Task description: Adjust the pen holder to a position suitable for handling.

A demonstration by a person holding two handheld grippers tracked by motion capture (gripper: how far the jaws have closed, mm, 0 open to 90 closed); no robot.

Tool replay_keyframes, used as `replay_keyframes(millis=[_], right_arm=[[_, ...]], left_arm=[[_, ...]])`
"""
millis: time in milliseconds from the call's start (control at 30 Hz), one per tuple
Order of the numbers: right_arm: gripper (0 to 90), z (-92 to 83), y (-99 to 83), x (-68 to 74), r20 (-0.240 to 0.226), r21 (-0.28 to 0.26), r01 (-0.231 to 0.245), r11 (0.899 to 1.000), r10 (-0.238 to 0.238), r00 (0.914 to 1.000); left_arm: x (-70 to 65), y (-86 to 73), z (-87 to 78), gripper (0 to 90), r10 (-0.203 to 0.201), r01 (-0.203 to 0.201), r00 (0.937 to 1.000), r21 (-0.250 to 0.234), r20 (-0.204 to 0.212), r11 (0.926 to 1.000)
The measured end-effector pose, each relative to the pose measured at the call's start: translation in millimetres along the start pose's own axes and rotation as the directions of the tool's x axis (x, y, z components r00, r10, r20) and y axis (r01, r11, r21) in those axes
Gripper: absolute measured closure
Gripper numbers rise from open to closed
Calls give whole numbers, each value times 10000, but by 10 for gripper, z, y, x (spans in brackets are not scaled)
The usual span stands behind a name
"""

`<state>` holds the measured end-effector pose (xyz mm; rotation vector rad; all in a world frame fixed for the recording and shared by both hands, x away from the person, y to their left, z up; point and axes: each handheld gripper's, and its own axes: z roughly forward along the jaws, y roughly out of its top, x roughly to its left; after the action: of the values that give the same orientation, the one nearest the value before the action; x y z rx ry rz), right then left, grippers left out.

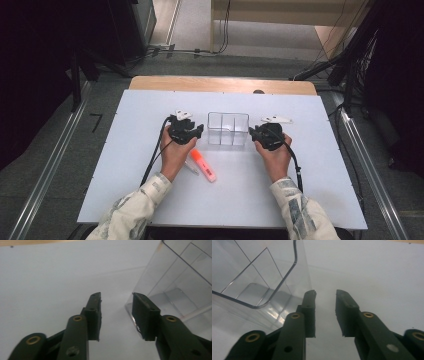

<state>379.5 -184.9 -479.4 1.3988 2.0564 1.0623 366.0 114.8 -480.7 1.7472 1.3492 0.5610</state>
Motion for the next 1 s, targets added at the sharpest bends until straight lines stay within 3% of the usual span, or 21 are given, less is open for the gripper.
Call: replay_keyframes(millis=[100, 133, 233, 467, 600, 833, 1000], right_arm=[[547, -57, -22, -42, 38, -119, 21, 9999, -21, 10000], [547, -57, -22, -42, 38, -119, 21, 9999, -21, 10000], [455, -148, -76, -78, -139, -308, 106, 9995, -110, 9998], [346, -323, -155, -87, -476, -556, 282, 9981, -309, 9984], [278, -525, -302, -175, -371, -784, 730, 9942, -761, 9964], [241, -803, -479, -369, -336, -1083, 245, 9938, -283, 9990], [220, -949, -570, -412, -399, -1176, 45, 9930, -93, 9992]], left_arm=[[64, -9, -59, 385, 69, -73, 9995, -138, -297, 9999], [103, -17, -91, 385, 97, -104, 9992, -173, -384, 9998], [264, -73, -228, 276, -62, 42, 9981, -332, -619, 9994], [444, -200, -428, 213, -281, 246, 9950, -367, -961, 9990], [509, -284, -551, 197, -527, 477, 9924, -474, -1108, 9977], [658, -428, -766, 171, -741, 657, 9864, -614, -1465, 9960], [767, -511, -865, 169, -1036, 929, 9830, -761, -1515, 9928]])
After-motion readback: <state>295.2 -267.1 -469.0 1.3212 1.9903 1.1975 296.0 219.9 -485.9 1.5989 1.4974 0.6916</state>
